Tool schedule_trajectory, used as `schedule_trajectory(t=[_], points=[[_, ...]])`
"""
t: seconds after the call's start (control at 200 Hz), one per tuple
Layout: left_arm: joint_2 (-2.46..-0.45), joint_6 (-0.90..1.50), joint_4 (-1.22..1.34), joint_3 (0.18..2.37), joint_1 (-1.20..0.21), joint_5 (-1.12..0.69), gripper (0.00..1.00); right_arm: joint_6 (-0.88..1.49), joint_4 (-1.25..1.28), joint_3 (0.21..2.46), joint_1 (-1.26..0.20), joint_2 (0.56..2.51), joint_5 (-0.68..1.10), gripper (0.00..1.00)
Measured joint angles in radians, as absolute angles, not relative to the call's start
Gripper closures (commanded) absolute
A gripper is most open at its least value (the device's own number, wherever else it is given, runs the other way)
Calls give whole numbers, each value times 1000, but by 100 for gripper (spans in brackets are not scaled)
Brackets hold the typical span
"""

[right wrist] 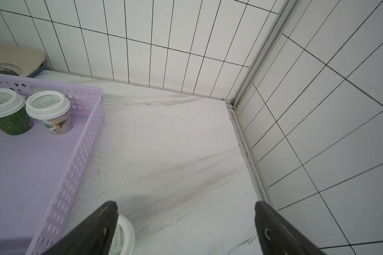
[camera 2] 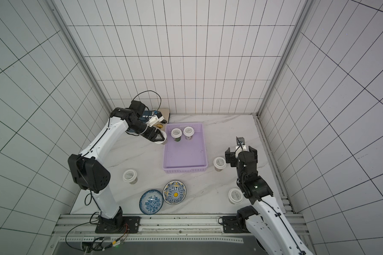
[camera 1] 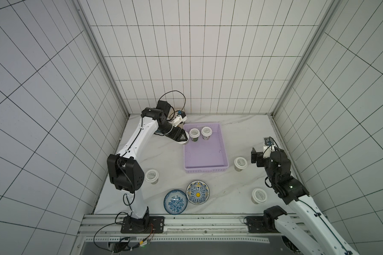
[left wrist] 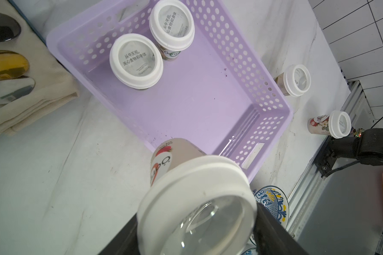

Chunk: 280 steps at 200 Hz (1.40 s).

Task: Put the yogurt in the basket
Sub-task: Place the yogurt in the basket.

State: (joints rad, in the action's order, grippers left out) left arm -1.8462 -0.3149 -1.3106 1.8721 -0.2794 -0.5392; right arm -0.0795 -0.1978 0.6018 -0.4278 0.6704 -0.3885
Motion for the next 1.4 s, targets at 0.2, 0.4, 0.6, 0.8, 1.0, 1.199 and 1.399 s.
schedule_trajectory(t=[0.2, 0.4, 0.6, 0.8, 1.0, 1.199, 1.399], points=[[-1940, -283, -1295, 1942, -350, -511, 29, -80, -197, 598, -428, 661, -389, 1], [-2031, -247, -1280, 2002, -398, -463, 29, -80, -190, 592, -428, 654, -390, 1], [-2112, -216, -1270, 2026, -422, -418, 29, -79, -185, 591, -428, 644, -390, 1], [-2176, -177, -1248, 2046, -425, -387, 29, -80, -183, 590, -428, 638, -390, 1], [-2225, -155, -1234, 2065, -427, -361, 29, -80, -176, 586, -429, 637, -390, 1], [-2260, -138, -1230, 2084, -436, -352, 29, -80, -176, 585, -434, 634, -392, 1], [-2293, -129, -1227, 2093, -440, -344, 29, -80, -175, 585, -434, 632, -395, 1]])
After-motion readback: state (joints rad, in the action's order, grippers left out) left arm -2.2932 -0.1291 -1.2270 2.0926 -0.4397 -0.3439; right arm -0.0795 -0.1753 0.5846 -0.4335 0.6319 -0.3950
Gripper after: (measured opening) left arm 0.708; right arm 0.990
